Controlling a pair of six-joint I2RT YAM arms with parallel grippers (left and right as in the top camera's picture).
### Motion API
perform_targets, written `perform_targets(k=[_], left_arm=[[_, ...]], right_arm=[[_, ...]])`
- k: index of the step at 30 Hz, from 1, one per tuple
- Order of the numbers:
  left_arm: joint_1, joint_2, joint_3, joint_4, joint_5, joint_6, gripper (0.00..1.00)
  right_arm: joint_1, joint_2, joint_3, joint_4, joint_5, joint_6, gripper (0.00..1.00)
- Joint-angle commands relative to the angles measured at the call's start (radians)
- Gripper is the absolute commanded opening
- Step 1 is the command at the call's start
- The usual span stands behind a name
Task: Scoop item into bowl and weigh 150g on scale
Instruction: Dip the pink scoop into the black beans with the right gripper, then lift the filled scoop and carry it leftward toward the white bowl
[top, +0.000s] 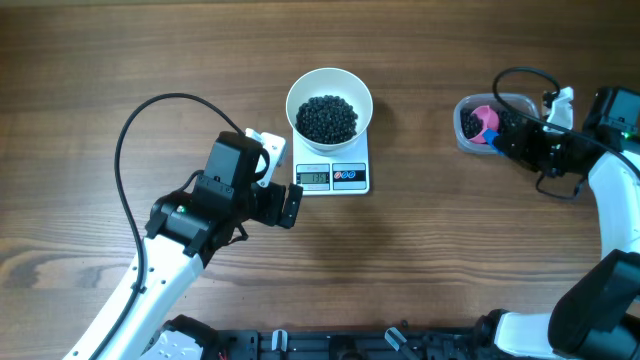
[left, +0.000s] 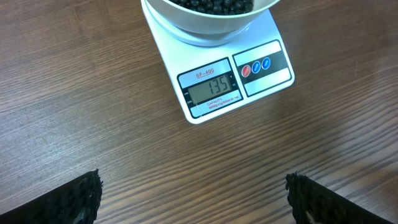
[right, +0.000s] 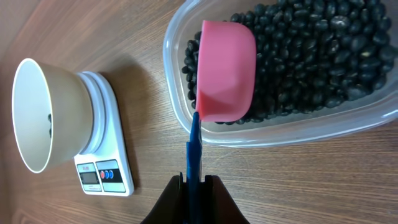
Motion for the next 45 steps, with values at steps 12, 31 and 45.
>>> perform_targets(k=[12,31,45], left_arm=[[0.005,0.004,-0.005,0.003,-0.005,0.013,1.0],[0.005,0.004,-0.005,0.003,-0.005,0.012,1.0],[0.005,0.004,-0.005,0.003,-0.005,0.012,1.0]], right_arm=[[-0.088,0.016,0.003,-0.003,-0.116,0.006,0.04],[-0.261,0.016,0.003,-0.003,-0.462,0.084,0.04],[-0.306,0.016,0.003,0.007,-0.76,0.169,0.04]])
